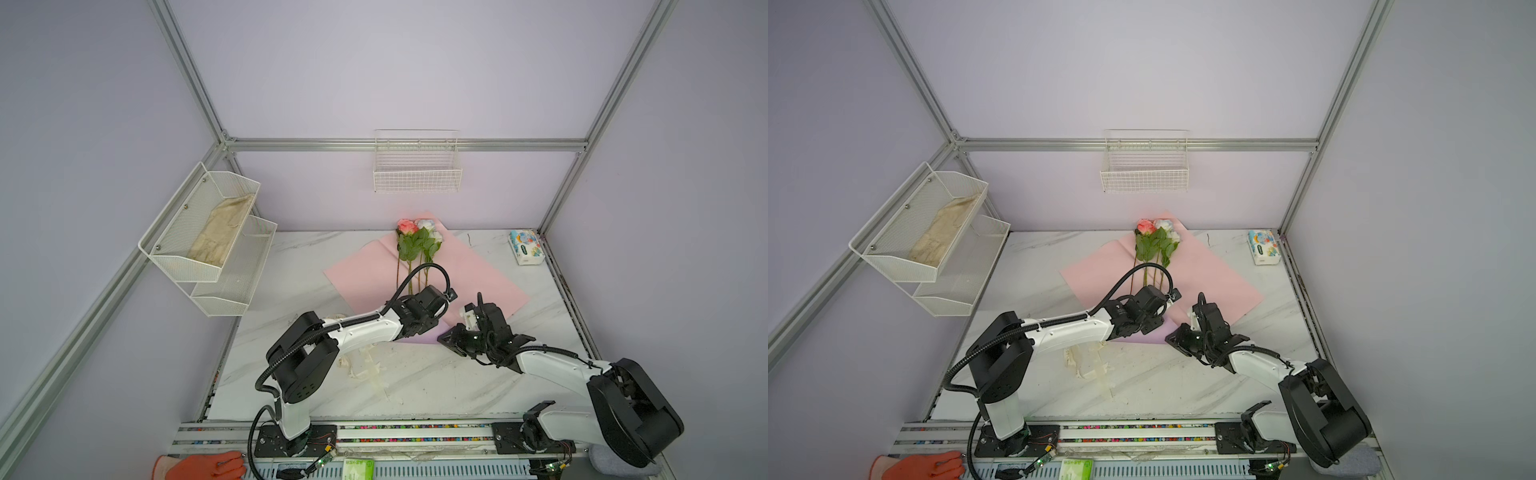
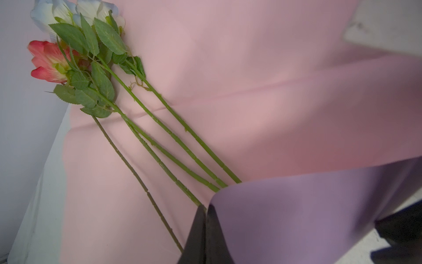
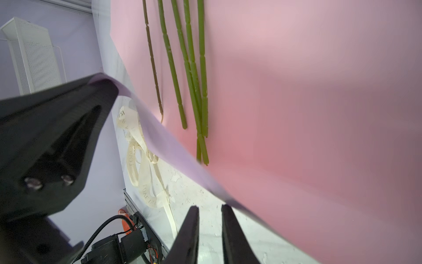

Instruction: Tie the bouquet of fake flowers

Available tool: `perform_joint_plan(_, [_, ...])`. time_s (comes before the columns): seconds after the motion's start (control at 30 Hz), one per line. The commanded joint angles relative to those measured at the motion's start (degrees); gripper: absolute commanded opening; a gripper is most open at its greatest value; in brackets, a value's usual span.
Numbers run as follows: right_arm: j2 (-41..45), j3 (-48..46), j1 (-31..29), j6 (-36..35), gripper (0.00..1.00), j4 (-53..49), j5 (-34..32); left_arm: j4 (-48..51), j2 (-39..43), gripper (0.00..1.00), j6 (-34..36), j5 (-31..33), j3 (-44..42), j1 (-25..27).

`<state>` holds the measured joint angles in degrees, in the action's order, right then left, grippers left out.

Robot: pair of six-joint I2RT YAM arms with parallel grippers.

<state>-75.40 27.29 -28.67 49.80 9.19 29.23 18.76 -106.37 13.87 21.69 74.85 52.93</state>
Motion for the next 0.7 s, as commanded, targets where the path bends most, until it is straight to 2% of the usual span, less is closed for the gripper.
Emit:
perform_joint_plan(0.0, [-2.61,2.09,-0.28,1.51,0.23,3.85,-1.98,0.30,-1.28,0.00,-1.69,0.06,6.48,-0.06])
perform_joint_plan(0.27, [-7.43,4.70,-0.26,1.88,0.25,5.44,-3.27,2.38,-3.85,0.00,-3.93,1.40,9.49,-1.48])
perform_joint_plan(0.37, [-8.43,4.60,-0.33,2.53,0.26,7.57,-1.54,3.00,-4.72,0.00,-5.20,1.65,10.00,-1.98])
perform_joint_plan(0.67, [-9.09,1.89,-0.32,5.56,0.28,10.22,-1.88,3.29,-6.74,0.00,-7.40,-1.40,11.65,-3.20])
